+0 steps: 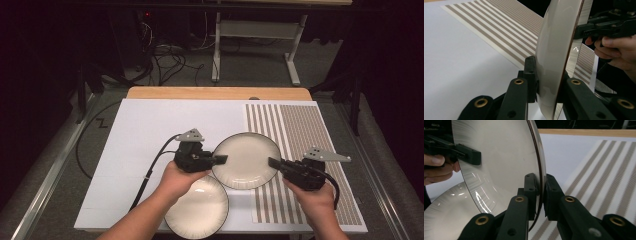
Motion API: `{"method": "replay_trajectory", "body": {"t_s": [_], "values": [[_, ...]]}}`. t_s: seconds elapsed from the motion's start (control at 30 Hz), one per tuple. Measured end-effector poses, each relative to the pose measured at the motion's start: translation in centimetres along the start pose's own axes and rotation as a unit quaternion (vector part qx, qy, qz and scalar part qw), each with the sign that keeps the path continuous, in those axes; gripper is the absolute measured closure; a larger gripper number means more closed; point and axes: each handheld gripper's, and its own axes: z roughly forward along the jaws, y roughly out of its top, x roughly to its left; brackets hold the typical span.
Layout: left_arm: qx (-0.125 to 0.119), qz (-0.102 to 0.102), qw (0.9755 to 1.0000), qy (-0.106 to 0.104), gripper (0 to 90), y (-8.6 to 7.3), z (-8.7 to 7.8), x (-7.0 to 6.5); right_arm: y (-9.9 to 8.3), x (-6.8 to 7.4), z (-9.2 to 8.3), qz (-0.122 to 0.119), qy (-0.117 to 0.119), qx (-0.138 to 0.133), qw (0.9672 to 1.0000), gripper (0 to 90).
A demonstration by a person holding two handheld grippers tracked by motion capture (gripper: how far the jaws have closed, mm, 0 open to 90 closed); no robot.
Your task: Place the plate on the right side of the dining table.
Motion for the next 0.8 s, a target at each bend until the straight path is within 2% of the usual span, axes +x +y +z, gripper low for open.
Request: {"method": "replay_trajectory", "body": {"t_s": [0.07, 0.1, 0.13, 0.33, 0.7, 0.73, 0.8], "values": [[0.008, 0.001, 1.0000, -0.003, 78.4, 0.5, 1.1, -0.1, -0.1, -0.6, -0.6, 0.003, -0.008, 0.000, 1.0000, 84.7], [0.008, 0.001, 1.0000, -0.003, 78.1, 0.5, 1.1, -0.1, -0.1, -0.6, -0.6, 0.003, -0.008, 0.000, 1.0000, 84.7], [0.013, 0.001, 0.9999, -0.005, 78.0, 0.9, 1.9, -0.1, -0.3, -1.2, -1.1, 0.006, -0.017, -0.001, 0.9998, 84.7], [0.033, -0.008, 0.9991, -0.026, 77.9, 2.1, 5.0, -0.1, -0.7, -2.9, -2.6, 0.021, -0.038, -0.002, 0.9991, 84.5], [0.044, -0.010, 0.9982, -0.038, 76.7, 3.6, 9.5, -0.4, -1.5, -6.2, -5.0, 0.045, -0.075, -0.003, 0.9962, 84.3], [0.045, -0.012, 0.9981, -0.040, 76.6, 3.8, 10.3, -0.3, -1.5, -6.4, -5.1, 0.045, -0.077, -0.002, 0.9960, 84.3], [0.047, -0.014, 0.9980, -0.041, 76.4, 3.9, 10.8, -0.3, -1.5, -6.7, -5.3, 0.046, -0.080, -0.001, 0.9958, 84.3]]}}
